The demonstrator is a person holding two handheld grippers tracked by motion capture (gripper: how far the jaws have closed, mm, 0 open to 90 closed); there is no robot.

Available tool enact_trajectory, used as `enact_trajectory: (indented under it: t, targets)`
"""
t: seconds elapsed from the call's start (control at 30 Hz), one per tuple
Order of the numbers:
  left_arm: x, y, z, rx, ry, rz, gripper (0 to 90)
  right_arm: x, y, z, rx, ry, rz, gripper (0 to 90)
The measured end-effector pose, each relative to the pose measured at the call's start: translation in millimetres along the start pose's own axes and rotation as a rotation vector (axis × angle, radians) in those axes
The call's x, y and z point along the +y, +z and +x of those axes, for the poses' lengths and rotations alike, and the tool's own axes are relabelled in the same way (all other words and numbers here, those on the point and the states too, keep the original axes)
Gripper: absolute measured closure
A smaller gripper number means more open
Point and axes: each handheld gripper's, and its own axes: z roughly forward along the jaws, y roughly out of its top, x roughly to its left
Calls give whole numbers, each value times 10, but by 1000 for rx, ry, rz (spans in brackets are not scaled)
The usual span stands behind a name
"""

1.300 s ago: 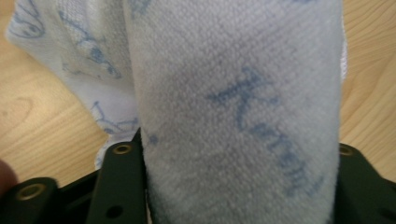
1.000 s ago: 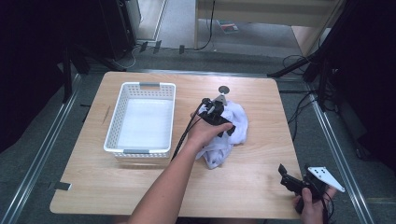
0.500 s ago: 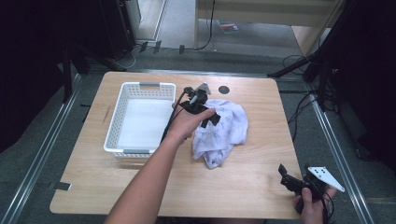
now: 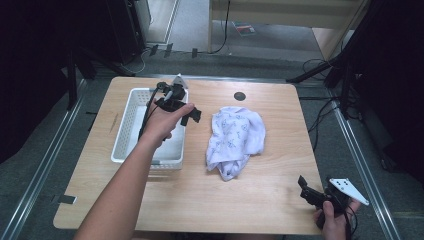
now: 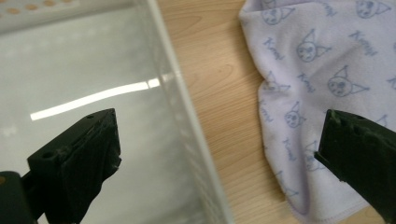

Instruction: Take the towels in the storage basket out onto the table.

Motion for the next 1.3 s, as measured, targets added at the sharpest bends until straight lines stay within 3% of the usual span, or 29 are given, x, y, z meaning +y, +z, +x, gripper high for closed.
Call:
enact_trajectory:
  t: [0.47, 0.63, 0.8, 1.03, 1.07, 1.1, 1.13, 1.3]
  targets:
    - [-279, -334, 566, 25, -68, -56, 0, 2, 4, -7, 2, 8, 0, 4]
    - [-446, -443, 722, 60, -75, -82, 0, 3, 6, -8, 0, 10, 5, 5]
    - [-703, -565, 975, 56, -108, -121, 0, 3, 6, -10, -1, 10, 7, 5]
    - [-1029, -635, 1210, 56, -150, -169, 0, 3, 6, -10, -2, 8, 8, 5]
    - [-1149, -663, 1273, 40, -161, -201, 0, 3, 7, -9, -2, 8, 8, 5]
    - [-1149, -663, 1273, 40, -161, -201, 0, 3, 7, -9, -2, 8, 8, 5]
    - [-1269, -690, 1318, 16, -182, -246, 0, 3, 8, -8, -3, 6, 9, 5]
    - [-1490, -735, 1386, 3, -201, -315, 0, 3, 9, -10, -3, 7, 9, 5]
